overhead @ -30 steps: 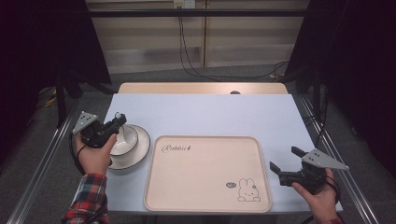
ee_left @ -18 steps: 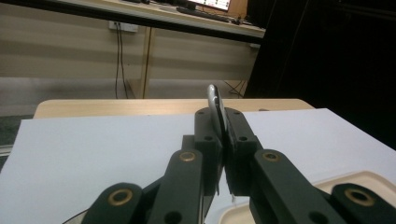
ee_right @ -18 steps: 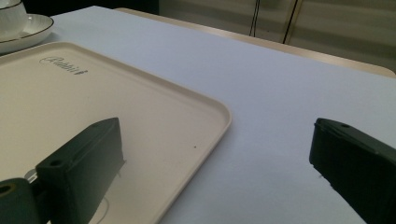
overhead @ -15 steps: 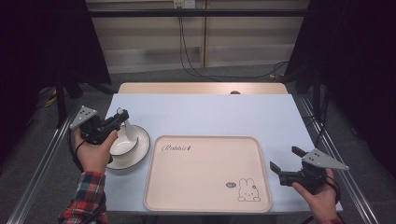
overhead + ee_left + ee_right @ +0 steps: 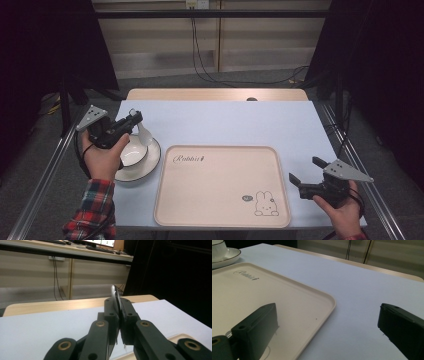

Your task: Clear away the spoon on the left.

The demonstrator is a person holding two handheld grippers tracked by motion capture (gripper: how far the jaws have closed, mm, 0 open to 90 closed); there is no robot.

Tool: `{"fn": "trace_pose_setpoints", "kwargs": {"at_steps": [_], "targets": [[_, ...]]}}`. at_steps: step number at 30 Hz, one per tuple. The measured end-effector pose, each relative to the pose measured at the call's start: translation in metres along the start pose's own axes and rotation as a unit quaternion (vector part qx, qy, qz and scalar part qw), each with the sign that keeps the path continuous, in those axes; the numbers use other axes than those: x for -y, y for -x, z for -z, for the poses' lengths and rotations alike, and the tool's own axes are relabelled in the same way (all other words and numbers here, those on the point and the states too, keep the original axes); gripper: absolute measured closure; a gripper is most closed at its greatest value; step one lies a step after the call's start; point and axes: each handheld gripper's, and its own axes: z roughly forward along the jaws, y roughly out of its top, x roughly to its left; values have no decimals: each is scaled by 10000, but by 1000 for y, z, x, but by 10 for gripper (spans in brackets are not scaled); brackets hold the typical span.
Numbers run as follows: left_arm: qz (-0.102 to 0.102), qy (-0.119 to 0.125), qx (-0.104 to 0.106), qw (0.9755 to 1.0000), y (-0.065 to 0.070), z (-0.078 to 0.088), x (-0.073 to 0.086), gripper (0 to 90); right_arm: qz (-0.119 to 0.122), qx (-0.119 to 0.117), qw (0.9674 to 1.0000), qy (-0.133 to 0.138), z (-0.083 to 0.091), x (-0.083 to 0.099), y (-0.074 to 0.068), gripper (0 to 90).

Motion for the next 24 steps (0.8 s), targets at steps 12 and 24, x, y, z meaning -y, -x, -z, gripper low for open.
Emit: {"fn": "trace_pose_setpoints", "kwargs": {"at_steps": [12,24], "targets": [[81,-133,294,9994,14,-11,9,854,-8,-11,10000,1,0,0,0,25],[81,-312,615,9976,29,-20,20,854,-20,-2,10000,-4,0,0,0,24]]}}
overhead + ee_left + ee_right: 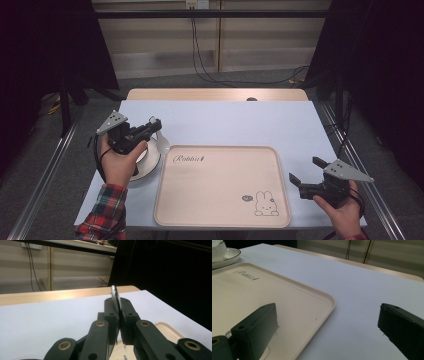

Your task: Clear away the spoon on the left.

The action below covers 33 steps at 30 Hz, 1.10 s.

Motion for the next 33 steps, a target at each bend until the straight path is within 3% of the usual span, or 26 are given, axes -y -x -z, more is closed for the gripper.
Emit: {"fn": "trace_pose_setpoints", "kwargs": {"at_steps": [25,29,33], "targets": [[31,-340,337,9988,23,-15,25,854,22,-2,10000,0,-1,0,0,24],[37,-357,471,9982,26,-17,29,855,38,-47,10000,-20,-1,1,0,24],[24,-406,455,9981,28,-18,32,854,23,-25,10000,-23,0,1,0,24]]}}
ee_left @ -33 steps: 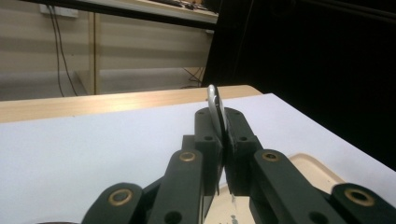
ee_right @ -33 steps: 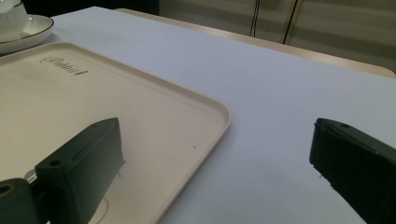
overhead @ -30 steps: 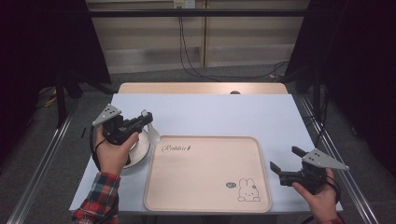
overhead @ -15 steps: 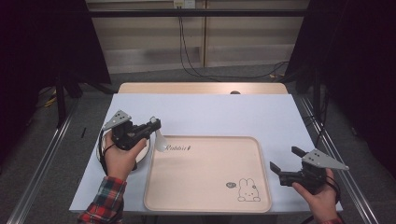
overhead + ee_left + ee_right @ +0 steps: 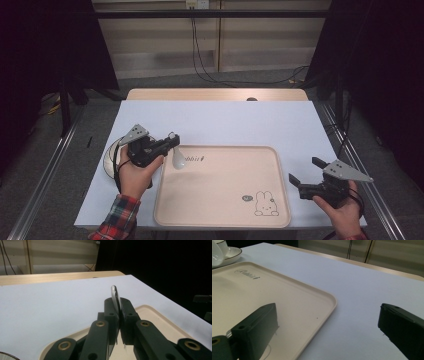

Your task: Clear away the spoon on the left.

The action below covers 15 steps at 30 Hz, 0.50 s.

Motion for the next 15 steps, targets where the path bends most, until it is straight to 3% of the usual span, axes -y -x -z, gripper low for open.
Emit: {"fn": "trace_pose_setpoints", "kwargs": {"at_steps": [15], "targets": [[-41,-196,257,9995,9,-6,12,854,27,-22,10000,12,0,0,0,24]]}}
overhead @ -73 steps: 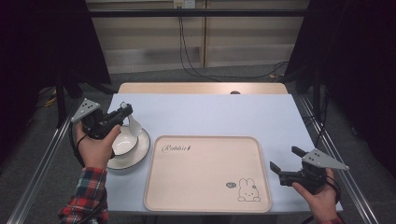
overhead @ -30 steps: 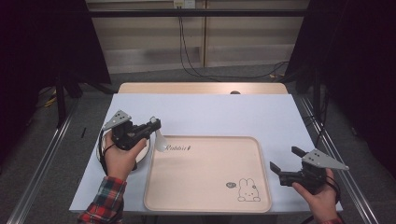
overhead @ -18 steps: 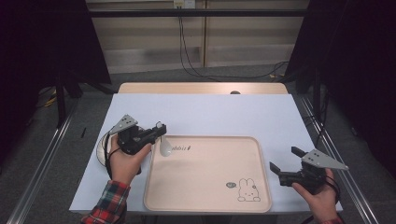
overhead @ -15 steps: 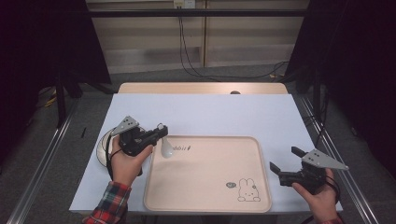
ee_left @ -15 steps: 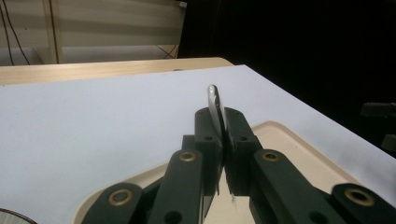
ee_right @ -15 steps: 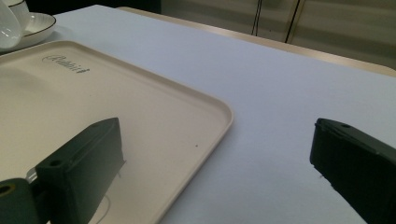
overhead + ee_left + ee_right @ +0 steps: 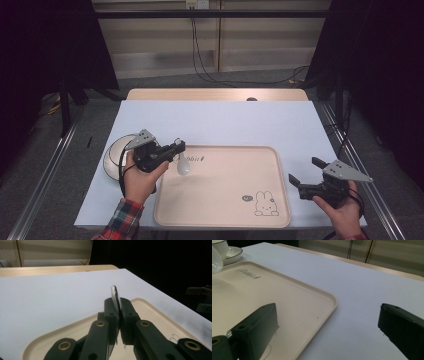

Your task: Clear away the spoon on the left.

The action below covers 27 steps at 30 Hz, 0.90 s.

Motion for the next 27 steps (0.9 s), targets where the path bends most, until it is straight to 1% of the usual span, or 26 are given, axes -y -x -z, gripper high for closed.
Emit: {"fn": "trace_pose_setpoints", "kwargs": {"at_steps": [1,2,4,6,7,10,11,12,13,14,15,16,17,18,20,21,22,27], "targets": [[13,-9,20,10000,0,-1,1,854,1,-4,10000,-1,0,0,0,24],[-1,-44,-33,10000,1,0,1,854,3,-7,10000,-6,0,0,0,24],[25,-42,34,10000,1,-1,2,854,-8,-18,10000,-14,0,0,0,24],[19,-69,14,10000,2,-1,4,854,-8,-26,10000,-18,0,0,0,24],[38,-72,58,10000,3,-1,5,854,-3,-30,10000,-20,0,0,0,24],[34,-123,93,9999,4,-2,8,854,6,-25,10000,-12,0,0,-1,24],[17,-156,66,9999,5,-2,8,854,6,-31,10000,-13,0,0,-1,24],[9,-158,130,9998,5,-3,9,854,8,-30,10000,-15,0,0,-1,24],[29,-163,97,9998,6,-3,10,854,10,-24,10000,-23,0,0,-1,24],[21,-137,203,9997,6,-4,11,854,13,-37,10000,-14,0,0,-1,24],[17,-183,109,9998,7,-4,12,854,13,-28,10000,-20,0,0,-1,24],[14,-175,193,9997,7,-4,13,854,19,-34,10000,-13,0,0,-1,24],[20,-168,223,9996,8,-4,14,854,19,-34,10000,-13,0,0,-1,24],[23,-193,183,9996,8,-4,14,854,12,-26,10000,-19,0,0,-1,24],[45,-170,257,9995,8,-4,16,854,8,-35,10000,-15,0,0,-1,24],[38,-194,238,9995,9,-4,16,854,9,-34,10000,-15,0,0,-1,24],[47,-189,281,9994,9,-4,17,854,13,-41,10000,-14,0,0,-1,24],[71,-197,337,9992,11,-4,19,854,11,-39,10000,-14,0,0,-1,24]]}}
